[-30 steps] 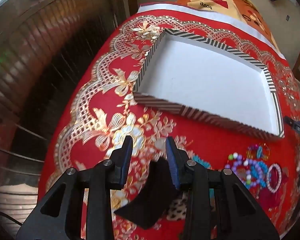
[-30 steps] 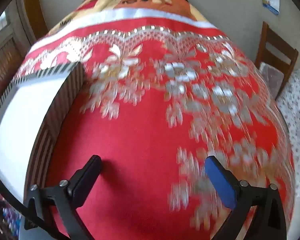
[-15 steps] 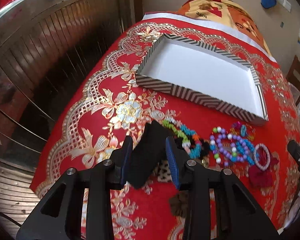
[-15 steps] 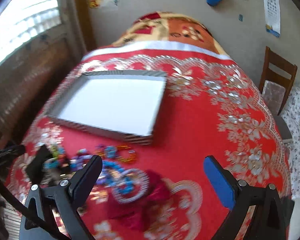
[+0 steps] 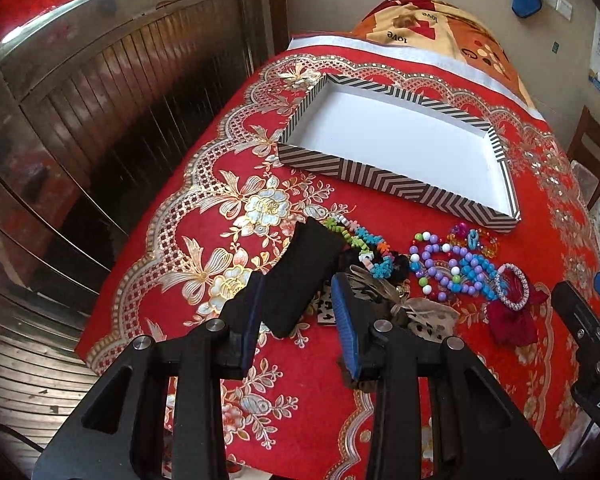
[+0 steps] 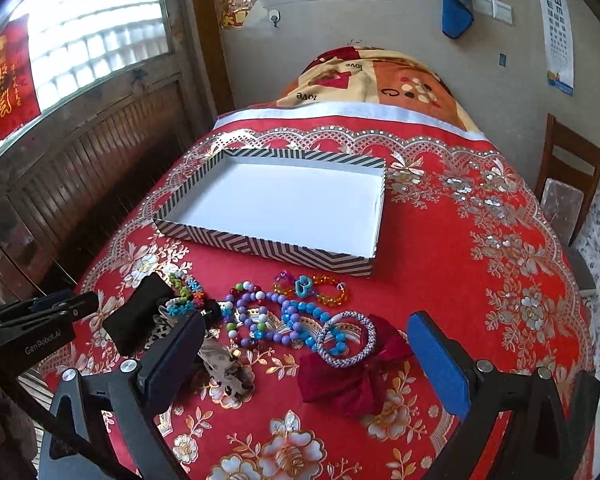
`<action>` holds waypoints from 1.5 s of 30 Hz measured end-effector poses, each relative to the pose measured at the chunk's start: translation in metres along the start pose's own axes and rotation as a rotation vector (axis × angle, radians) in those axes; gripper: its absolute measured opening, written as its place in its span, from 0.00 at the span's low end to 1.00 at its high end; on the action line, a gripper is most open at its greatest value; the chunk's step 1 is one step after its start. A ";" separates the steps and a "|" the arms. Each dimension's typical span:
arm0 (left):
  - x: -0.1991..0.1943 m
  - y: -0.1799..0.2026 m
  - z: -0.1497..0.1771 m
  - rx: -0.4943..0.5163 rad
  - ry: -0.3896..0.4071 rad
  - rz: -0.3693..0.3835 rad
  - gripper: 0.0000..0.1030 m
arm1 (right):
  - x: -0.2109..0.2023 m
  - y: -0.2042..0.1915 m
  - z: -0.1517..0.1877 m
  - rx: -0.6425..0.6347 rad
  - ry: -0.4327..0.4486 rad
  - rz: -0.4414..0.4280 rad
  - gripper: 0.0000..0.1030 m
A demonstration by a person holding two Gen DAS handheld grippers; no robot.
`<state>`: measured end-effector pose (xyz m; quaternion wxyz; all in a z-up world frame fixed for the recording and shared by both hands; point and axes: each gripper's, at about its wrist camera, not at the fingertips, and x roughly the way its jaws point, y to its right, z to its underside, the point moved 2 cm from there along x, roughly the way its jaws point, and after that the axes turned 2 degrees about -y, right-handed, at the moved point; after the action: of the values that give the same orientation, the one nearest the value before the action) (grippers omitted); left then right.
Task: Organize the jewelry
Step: 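Move both grippers over the jewelry pile beside the striped box, then lower left gripper to black velvet bow while right gripper nears leopard-print bow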
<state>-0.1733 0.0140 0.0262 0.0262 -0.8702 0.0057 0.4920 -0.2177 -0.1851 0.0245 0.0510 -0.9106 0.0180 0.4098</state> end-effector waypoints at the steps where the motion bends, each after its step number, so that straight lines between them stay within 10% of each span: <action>1: -0.001 0.001 0.000 0.002 0.001 -0.001 0.32 | -0.001 0.000 0.000 -0.002 0.000 0.001 0.98; 45: -0.014 -0.032 -0.002 0.010 -0.013 -0.029 0.32 | 0.003 -0.018 -0.010 0.021 -0.071 -0.003 0.98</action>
<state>-0.1780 0.0455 0.0404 0.0375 -0.8668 -0.0046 0.4972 -0.2069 -0.1686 0.0304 0.0618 -0.8948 0.0191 0.4418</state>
